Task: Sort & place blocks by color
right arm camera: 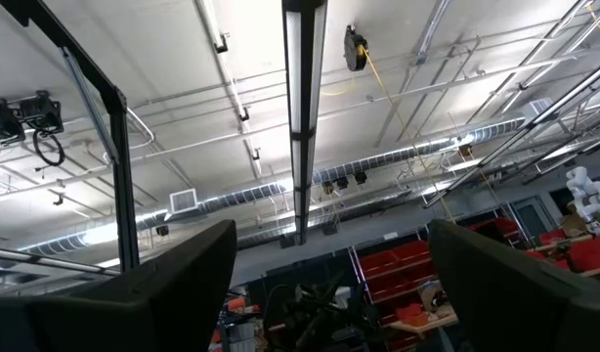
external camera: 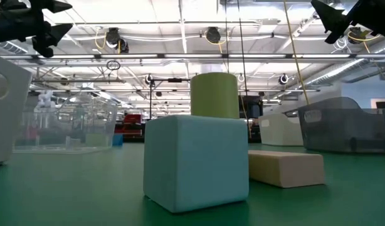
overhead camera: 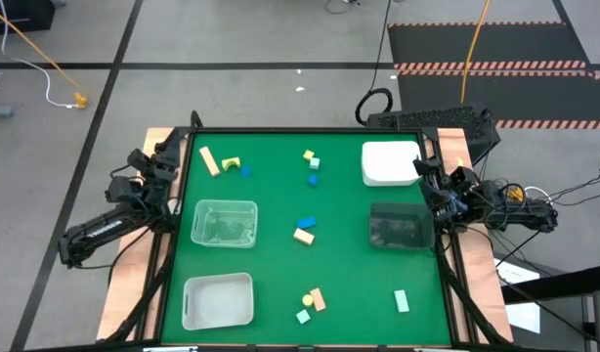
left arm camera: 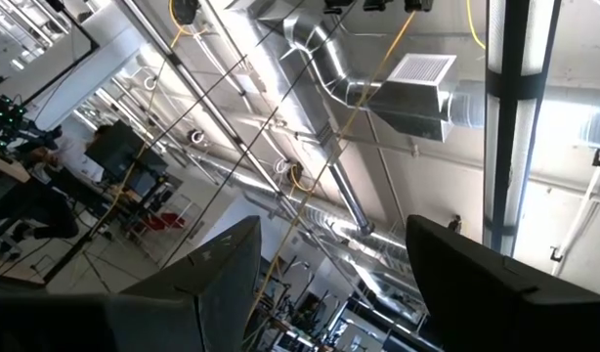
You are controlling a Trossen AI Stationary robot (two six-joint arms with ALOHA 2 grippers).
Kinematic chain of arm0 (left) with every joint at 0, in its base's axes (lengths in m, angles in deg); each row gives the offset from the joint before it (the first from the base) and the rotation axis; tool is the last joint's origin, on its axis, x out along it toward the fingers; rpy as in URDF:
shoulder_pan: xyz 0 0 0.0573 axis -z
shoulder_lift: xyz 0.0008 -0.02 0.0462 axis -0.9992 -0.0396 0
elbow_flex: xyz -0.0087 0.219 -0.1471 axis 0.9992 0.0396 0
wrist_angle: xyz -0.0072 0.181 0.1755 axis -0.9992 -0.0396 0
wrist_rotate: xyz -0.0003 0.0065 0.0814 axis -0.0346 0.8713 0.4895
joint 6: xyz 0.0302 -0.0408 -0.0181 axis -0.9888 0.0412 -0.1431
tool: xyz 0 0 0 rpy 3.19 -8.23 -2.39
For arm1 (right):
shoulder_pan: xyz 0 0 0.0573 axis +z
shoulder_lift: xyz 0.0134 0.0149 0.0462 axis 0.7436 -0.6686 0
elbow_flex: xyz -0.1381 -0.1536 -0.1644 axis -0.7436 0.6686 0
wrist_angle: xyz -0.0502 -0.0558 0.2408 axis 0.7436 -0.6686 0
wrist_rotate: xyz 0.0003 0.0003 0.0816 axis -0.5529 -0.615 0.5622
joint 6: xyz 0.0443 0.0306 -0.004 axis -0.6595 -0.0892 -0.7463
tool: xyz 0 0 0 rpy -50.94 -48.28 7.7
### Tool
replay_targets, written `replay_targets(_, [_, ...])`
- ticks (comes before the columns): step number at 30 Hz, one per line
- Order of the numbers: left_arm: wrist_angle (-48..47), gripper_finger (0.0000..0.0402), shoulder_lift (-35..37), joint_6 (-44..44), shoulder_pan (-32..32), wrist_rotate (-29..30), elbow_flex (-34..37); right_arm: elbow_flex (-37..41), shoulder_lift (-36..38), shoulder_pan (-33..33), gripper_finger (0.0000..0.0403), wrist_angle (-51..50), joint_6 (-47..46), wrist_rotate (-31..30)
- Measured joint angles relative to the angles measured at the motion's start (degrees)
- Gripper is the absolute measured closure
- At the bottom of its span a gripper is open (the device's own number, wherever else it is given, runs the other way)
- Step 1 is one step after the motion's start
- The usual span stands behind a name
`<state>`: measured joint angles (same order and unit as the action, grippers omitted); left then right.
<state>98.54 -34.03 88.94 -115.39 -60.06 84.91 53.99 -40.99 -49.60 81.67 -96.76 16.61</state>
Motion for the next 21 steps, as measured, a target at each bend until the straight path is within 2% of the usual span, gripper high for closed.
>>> replay_targets(12, [0.23,0.0146,0.02,0.95,0.0,0.0,0.02,-0.01,-0.01,0.0,0.0071,-0.02,0.02,0.0])
replay_targets(17, [0.76,0.0146,0.02,6.38,0.0,-0.03,0.0,-0.01,-0.02,0.0,0.0071,-0.02,0.02,0.0])
replay_targets(21, [0.83,0.0146,0.01,4.64,0.0,-3.03,0.0,0.0,-0.02,0.0,0.0071,-0.01,0.0,0.0])
